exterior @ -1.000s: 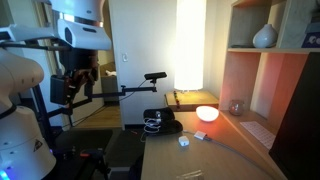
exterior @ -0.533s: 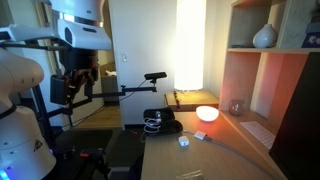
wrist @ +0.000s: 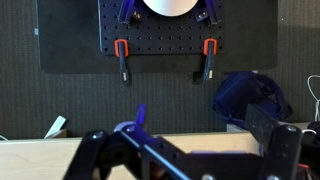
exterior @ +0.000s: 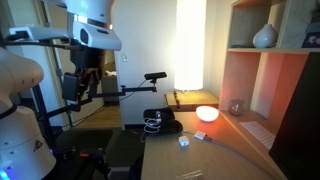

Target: Put the cord on the right side of the desk

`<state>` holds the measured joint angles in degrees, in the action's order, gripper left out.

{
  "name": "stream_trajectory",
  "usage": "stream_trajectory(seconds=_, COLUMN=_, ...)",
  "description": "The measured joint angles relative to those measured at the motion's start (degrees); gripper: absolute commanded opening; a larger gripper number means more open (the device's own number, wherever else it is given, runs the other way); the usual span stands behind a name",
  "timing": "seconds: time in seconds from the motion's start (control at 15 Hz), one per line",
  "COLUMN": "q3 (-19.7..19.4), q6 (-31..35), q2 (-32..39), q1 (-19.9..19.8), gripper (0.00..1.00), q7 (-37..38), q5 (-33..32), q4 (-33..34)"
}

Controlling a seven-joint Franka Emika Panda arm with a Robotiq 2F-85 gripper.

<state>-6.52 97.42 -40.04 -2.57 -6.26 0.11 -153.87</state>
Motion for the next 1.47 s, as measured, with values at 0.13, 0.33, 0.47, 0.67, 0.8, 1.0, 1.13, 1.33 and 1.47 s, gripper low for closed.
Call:
stream_trajectory(seconds=0.13, q3=1.8, q6=0.0, q2=2.0, q1=1.2, gripper=1.0, q7=0.0, q5=1.1, q4=1.6)
stream_trajectory(seconds=0.33, q3=3.9, q6=-0.1, q2=6.0, q1=3.2, gripper=1.0, q7=0.0, q5=1.8, q4=4.4)
stream_trajectory(seconds=0.47, q3=4.6, q6=-0.3, q2=8.8, q1=4.7, gripper=1.0, q7=-0.4, q5=2.5, q4=6.2)
stream_trajectory(seconds=0.67, q3=4.8, q6=-2.1, q2=12.9, q1=7.0, gripper=1.0, q7=-2.5, q5=4.1, q4=9.2)
stream_trajectory(seconds=0.8, q3=5.4, q6=-3.7, q2=15.6, q1=8.1, gripper=1.0, q7=-4.0, q5=4.4, q4=11.2)
stream_trajectory(seconds=1.0, q3=7.0, q6=-5.8, q2=19.2, q1=9.3, gripper=1.0, q7=-5.1, q5=4.4, q4=13.8)
stream_trajectory(seconds=1.13, q3=8.0, q6=-6.8, q2=21.0, q1=9.9, gripper=1.0, q7=-5.6, q5=4.4, q4=15.1)
stream_trajectory(seconds=1.33, q3=8.6, q6=-6.9, q2=22.0, q1=9.9, gripper=1.0, q7=-5.8, q5=4.4, q4=16.4)
stream_trajectory(seconds=1.47, q3=8.7, q6=-6.9, q2=22.0, q1=9.9, gripper=1.0, q7=-5.8, q5=4.4, q4=16.4)
